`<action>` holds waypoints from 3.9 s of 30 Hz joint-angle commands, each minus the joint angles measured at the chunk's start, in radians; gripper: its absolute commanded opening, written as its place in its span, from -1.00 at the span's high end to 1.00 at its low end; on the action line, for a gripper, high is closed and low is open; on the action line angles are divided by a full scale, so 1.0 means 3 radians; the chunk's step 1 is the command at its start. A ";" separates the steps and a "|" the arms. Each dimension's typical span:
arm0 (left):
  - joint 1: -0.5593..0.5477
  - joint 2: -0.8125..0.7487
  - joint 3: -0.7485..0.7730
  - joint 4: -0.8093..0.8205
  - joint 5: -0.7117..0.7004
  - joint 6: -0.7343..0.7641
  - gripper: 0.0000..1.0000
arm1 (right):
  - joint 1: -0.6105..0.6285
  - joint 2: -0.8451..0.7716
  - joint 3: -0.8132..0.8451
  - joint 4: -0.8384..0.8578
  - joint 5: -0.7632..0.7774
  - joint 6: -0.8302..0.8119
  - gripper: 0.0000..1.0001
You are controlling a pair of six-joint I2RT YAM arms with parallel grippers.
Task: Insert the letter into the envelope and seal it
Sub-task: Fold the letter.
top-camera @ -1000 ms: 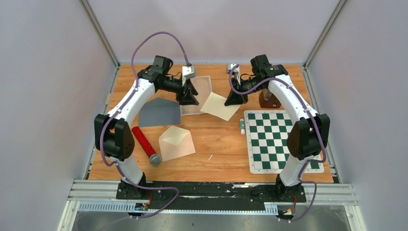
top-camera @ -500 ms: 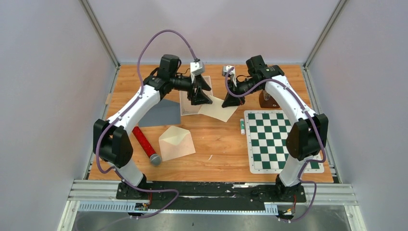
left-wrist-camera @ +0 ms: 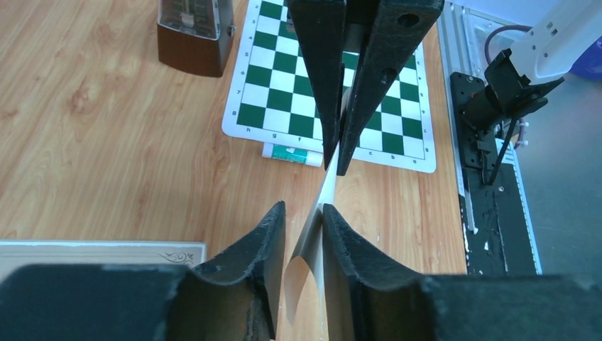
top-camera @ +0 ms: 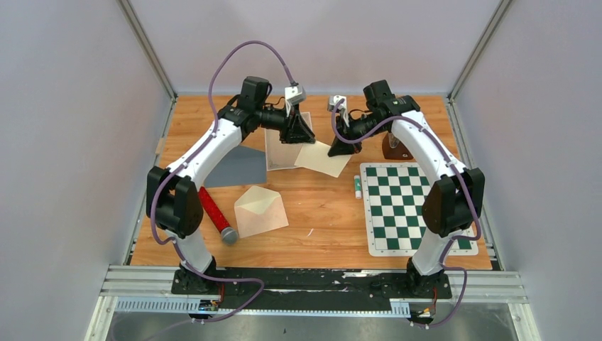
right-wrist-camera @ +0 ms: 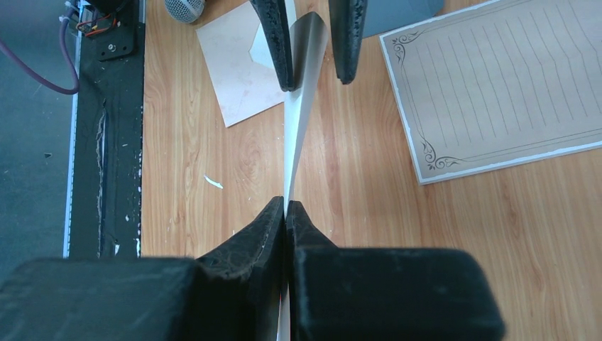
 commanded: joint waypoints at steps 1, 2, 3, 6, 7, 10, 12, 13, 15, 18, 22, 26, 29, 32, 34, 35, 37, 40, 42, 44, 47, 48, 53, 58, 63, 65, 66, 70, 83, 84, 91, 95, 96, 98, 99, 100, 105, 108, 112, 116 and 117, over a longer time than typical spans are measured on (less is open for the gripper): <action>0.0005 0.0018 0.0226 -0.0200 0.0115 0.0143 0.41 | 0.0014 -0.0022 0.0158 0.0119 -0.0016 -0.0029 0.88; 0.0005 0.0029 0.0239 -0.0221 0.0120 0.0147 0.50 | 0.0014 -0.0018 0.0159 0.0122 -0.0013 -0.0024 0.88; 0.0005 0.0034 0.0244 -0.0228 0.0127 0.0153 0.54 | 0.0014 -0.0017 0.0159 0.0127 -0.0008 -0.0020 0.88; 0.0005 0.0043 0.0265 -0.0260 0.0142 0.0178 0.77 | 0.0009 -0.0003 0.0161 0.0148 0.0019 0.0004 0.88; 0.0005 0.0046 0.0270 -0.0265 0.0147 0.0182 0.81 | 0.0008 0.0006 0.0166 0.0160 0.0029 0.0021 0.88; 0.0005 0.0054 0.0284 -0.0296 0.0164 0.0208 0.95 | 0.0000 0.0024 0.0179 0.0211 0.0058 0.0113 0.82; 0.0005 0.0046 0.0281 -0.0299 0.0166 0.0217 1.00 | -0.0006 0.0034 0.0184 0.0240 0.0069 0.0173 0.72; 0.0009 0.0043 0.0281 -0.0295 0.0166 0.0219 1.00 | -0.0010 0.0037 0.0184 0.0248 0.0076 0.0196 0.67; 0.0020 0.0024 0.0263 -0.0265 0.0166 0.0193 1.00 | -0.0034 0.0040 0.0176 0.0275 0.0081 0.0269 0.53; 0.0077 -0.0014 0.0143 0.0055 0.0180 -0.0117 1.00 | -0.0136 0.0032 0.0123 0.0387 0.0022 0.0506 0.35; 0.0249 -0.0095 -0.0153 0.1031 0.0236 -0.1090 1.00 | -0.0340 -0.0003 -0.0029 0.0695 -0.0241 0.1055 0.17; 0.0357 -0.0087 -0.0354 0.2012 0.0289 -0.2060 1.00 | -0.0466 0.0029 -0.0068 0.0875 -0.0594 0.1467 0.06; 0.0407 -0.0033 -0.0417 0.2503 0.0304 -0.2546 1.00 | -0.0524 0.0096 -0.0023 0.1055 -0.0802 0.1832 0.04; 0.0476 0.0010 -0.0463 0.2825 0.0282 -0.2849 1.00 | -0.0555 0.0135 -0.0005 0.1204 -0.0938 0.2081 0.03; 0.0512 0.0053 -0.0506 0.3175 0.0289 -0.3150 1.00 | -0.0556 0.0149 -0.0022 0.1303 -0.0992 0.2190 0.03; 0.0519 0.0083 -0.0521 0.3335 0.0296 -0.3296 1.00 | -0.0556 0.0158 -0.0029 0.1360 -0.1023 0.2263 0.03; 0.0532 0.0111 -0.0526 0.3435 0.0296 -0.3396 1.00 | -0.0553 0.0182 -0.0039 0.1475 -0.1080 0.2394 0.04; 0.0543 0.0142 -0.0527 0.3461 0.0284 -0.3440 1.00 | -0.0553 0.0197 -0.0046 0.1669 -0.1150 0.2583 0.11; 0.0567 0.0179 -0.0538 0.3554 0.0265 -0.3587 1.00 | -0.0550 0.0206 -0.0045 0.1749 -0.1193 0.2664 0.29; 0.0604 0.0218 -0.0549 0.3632 0.0210 -0.3671 1.00 | -0.0554 0.0206 -0.0043 0.1783 -0.1208 0.2692 0.59; 0.0657 0.0234 -0.0527 0.3518 0.0196 -0.3571 0.53 | -0.0551 0.0160 -0.0089 0.1765 -0.1172 0.2655 0.95; 0.0660 0.0200 -0.0514 0.3309 0.0209 -0.3350 0.27 | -0.0553 0.0132 -0.0109 0.1732 -0.1143 0.2608 1.00; 0.0647 -0.0007 -0.0122 0.1460 0.0255 -0.1452 -0.28 | -0.0433 0.0122 0.0138 0.0705 -0.0750 0.1442 1.00; 0.0520 0.0166 0.0835 -0.1117 0.0142 0.1121 -0.42 | -0.0213 0.0383 0.0665 -0.0328 -0.0193 0.0550 1.00; 0.0301 0.0252 0.1042 -0.1723 0.0017 0.1830 -0.45 | -0.0065 0.0428 0.0772 -0.0382 0.0032 0.0394 1.00; 0.0229 0.0272 0.1046 -0.1732 -0.0024 0.1819 -0.45 | -0.0016 0.0416 0.0794 -0.0374 0.0076 0.0333 1.00; 0.0198 0.0278 0.1053 -0.1730 0.0013 0.1797 -0.44 | 0.0000 0.0410 0.0808 -0.0370 0.0088 0.0333 1.00; 0.0121 0.0346 0.1137 -0.1844 0.0104 0.1724 -0.38 | 0.0019 0.0404 0.0861 -0.0366 0.0098 0.0345 1.00; 0.0046 0.0359 0.1058 -0.1655 0.0007 0.1433 0.72 | 0.0012 0.0407 0.0980 -0.0314 0.0109 0.0434 0.68; 0.0048 0.0324 0.1034 -0.1509 0.0005 0.1280 0.81 | -0.0010 0.0396 0.0993 -0.0279 0.0103 0.0550 0.49; 0.0297 0.0006 0.0252 0.1088 0.0145 -0.1152 1.00 | -0.0629 0.0148 0.0768 0.1147 -0.0718 0.2431 -0.47; 0.0438 0.0129 0.0011 0.3165 0.0176 -0.3258 1.00 | -0.0723 0.0037 0.0433 0.2199 -0.0914 0.3489 -0.52; 0.0446 0.0226 0.0067 0.3487 0.0192 -0.3664 1.00 | -0.0728 0.0039 0.0391 0.2418 -0.0928 0.3710 -0.52; 0.0457 0.0327 0.0164 0.3637 0.0207 -0.3900 1.00 | -0.0730 0.0055 0.0322 0.2864 -0.0955 0.4106 -0.52; 0.0461 0.0380 0.0191 0.3654 0.0203 -0.3939 1.00 | -0.0728 0.0072 0.0298 0.3021 -0.0962 0.4261 -0.52; 0.0466 0.0406 0.0249 0.3680 0.0203 -0.4017 1.00 | -0.0724 0.0098 0.0296 0.3150 -0.0971 0.4378 -0.52; 0.0512 0.0608 0.0436 0.3694 0.0096 -0.4429 1.00 | -0.0686 0.0213 0.0452 0.3410 -0.0943 0.4567 -0.52; 0.0555 0.0660 0.0514 0.3631 -0.0040 -0.4604 1.00 | -0.0619 0.0275 0.0568 0.3518 -0.0846 0.4640 -0.52; 0.0575 0.0698 0.0562 0.3581 -0.0134 -0.4769 1.00 | -0.0526 0.0370 0.0729 0.3544 -0.0590 0.4720 -0.47; 0.0623 0.0722 0.0539 0.3554 -0.0289 -0.4948 1.00 | -0.0471 0.0453 0.0882 0.3537 -0.0421 0.4772 -0.32; 0.0631 0.0724 0.0530 0.3529 -0.0327 -0.5007 1.00 | -0.0457 0.0465 0.0908 0.3523 -0.0382 0.4780 -0.27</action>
